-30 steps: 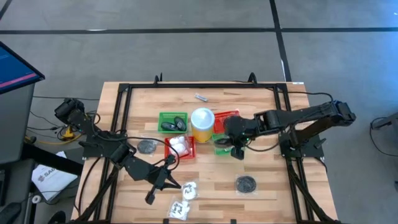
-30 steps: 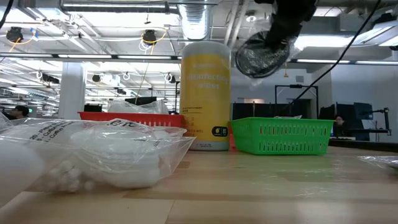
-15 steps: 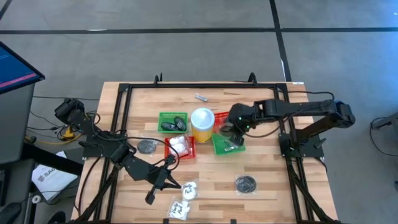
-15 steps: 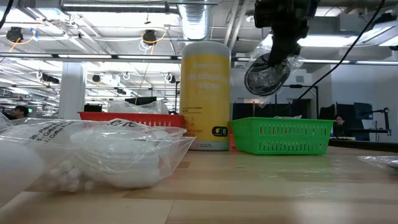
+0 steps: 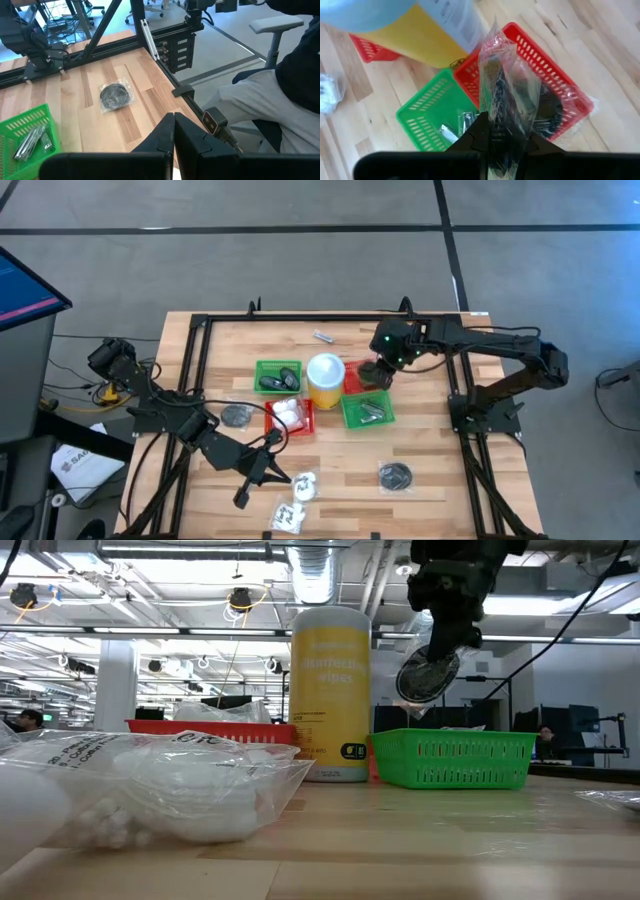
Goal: Pick & Place Travel size toiletries
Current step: Put the black hair brush into the right red bin
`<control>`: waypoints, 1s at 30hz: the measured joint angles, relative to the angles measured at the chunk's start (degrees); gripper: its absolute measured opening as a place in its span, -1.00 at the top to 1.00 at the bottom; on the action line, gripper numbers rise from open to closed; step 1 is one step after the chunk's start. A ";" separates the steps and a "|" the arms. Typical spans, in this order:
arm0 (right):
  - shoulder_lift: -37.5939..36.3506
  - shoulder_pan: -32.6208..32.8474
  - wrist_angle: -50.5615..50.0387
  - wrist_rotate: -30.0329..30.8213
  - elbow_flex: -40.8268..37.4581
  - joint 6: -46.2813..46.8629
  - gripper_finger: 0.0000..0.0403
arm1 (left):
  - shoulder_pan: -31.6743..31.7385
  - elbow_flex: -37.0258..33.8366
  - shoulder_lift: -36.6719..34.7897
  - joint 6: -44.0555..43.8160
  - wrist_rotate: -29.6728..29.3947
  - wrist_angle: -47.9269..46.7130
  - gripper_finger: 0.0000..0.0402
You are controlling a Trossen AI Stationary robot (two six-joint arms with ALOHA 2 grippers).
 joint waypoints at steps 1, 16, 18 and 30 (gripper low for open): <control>0.00 -0.54 0.01 -0.22 0.00 -0.06 0.90 | 0.00 0.00 0.00 0.00 0.00 0.00 1.00; 5.81 -6.21 -0.95 -4.84 -0.02 -1.75 0.90 | 0.00 0.00 0.00 0.00 0.02 -0.11 1.00; 7.19 -6.27 -0.35 -6.50 -0.02 -2.28 0.88 | 0.00 0.00 0.01 0.00 0.02 -0.16 1.00; 11.47 -8.92 0.34 -9.38 -0.02 -2.61 0.88 | 0.00 0.00 0.02 0.00 0.02 -0.17 1.00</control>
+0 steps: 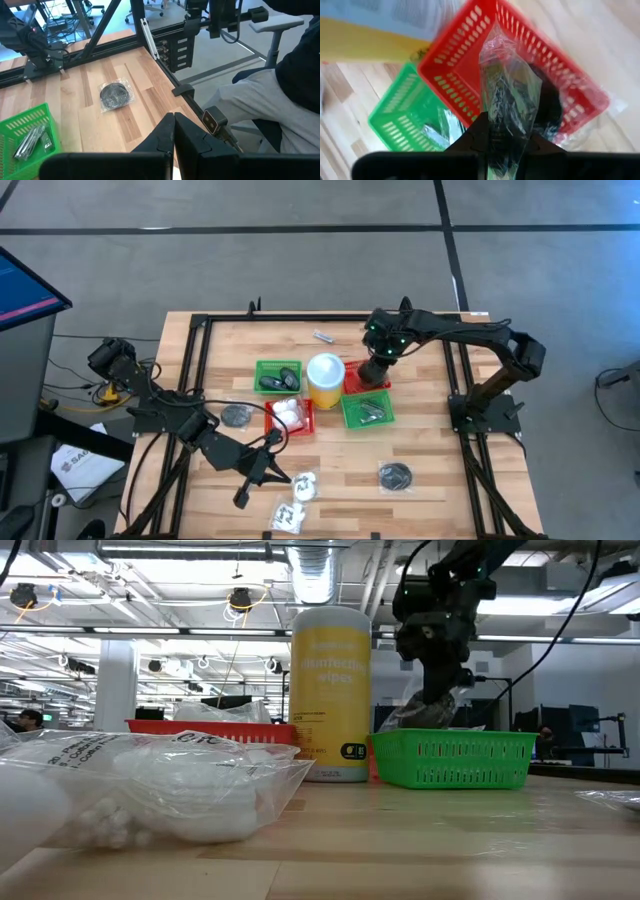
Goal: Pick & Place Travel size toiletries
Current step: Put the black hair brush into the right red bin
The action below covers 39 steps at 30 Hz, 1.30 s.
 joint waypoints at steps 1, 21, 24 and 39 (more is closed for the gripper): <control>0.09 -0.08 -0.49 -0.03 -0.06 0.03 0.88 | 0.00 0.00 0.00 0.00 0.00 0.00 1.00; -0.06 0.05 2.19 0.15 -3.46 1.08 0.79 | 0.00 0.00 0.00 0.00 -0.46 0.00 1.00; -0.06 -0.33 3.38 0.17 -4.46 1.07 0.72 | 0.01 0.00 0.00 0.00 -0.52 -0.01 1.00; -0.12 -2.20 3.78 0.58 -4.43 -2.81 0.29 | 0.07 0.00 0.00 0.00 -0.68 -0.02 1.00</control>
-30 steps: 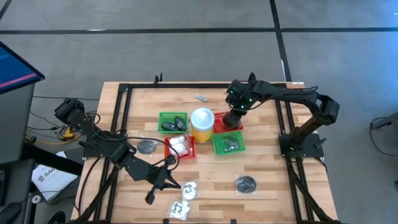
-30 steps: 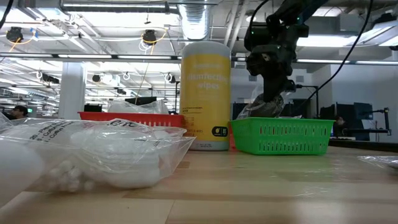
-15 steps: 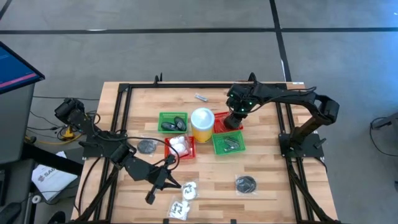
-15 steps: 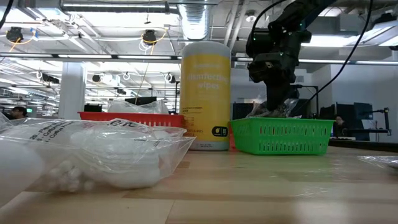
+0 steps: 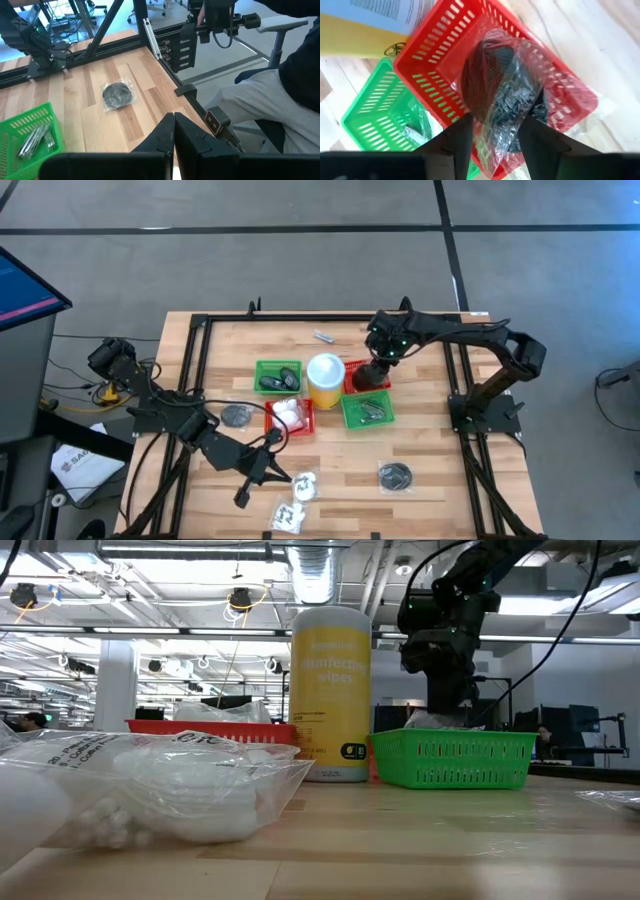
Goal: Pick & Place Travel size toiletries
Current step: Put the black hair brush into the right red bin
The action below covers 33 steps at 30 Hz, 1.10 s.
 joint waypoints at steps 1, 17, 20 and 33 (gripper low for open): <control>-0.10 -0.34 -0.21 0.01 0.24 0.03 0.28 | 0.00 0.00 0.00 0.00 -0.02 -0.13 1.00; -0.15 -1.50 -5.45 -0.08 5.00 0.28 0.39 | 0.00 0.00 0.00 -5.79 -9.49 -9.51 1.00; -0.15 -0.87 -5.91 -0.08 5.58 0.29 0.39 | 0.28 0.00 0.00 -8.05 -10.58 -11.70 1.00; -0.15 2.90 -8.59 -0.44 5.63 0.31 0.40 | 2.45 0.00 -1.09 -32.37 -16.57 -36.00 0.76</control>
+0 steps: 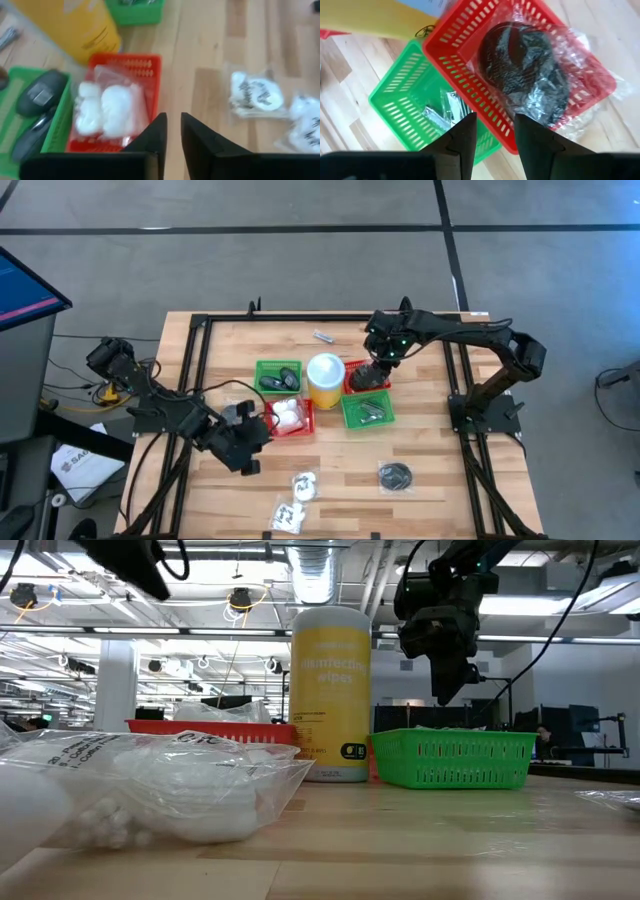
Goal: Pick & Place Travel size toiletries
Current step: Put the black hair brush into the right red bin
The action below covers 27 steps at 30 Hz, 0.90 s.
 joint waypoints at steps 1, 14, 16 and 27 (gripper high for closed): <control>0.00 0.29 -0.01 0.01 0.00 0.00 0.40 | 0.14 0.00 0.00 -0.86 -0.02 -0.99 0.73; -4.40 3.12 0.72 0.01 0.00 0.68 0.40 | 1.66 -7.41 0.00 -12.72 0.03 -6.16 0.52; -6.09 3.68 0.94 0.03 0.00 1.94 0.40 | 2.96 -9.24 -0.27 -15.38 0.12 -6.43 0.51; -9.94 9.81 3.71 0.05 0.01 3.60 0.40 | 13.31 -15.14 -1.49 -16.81 7.56 -6.32 0.49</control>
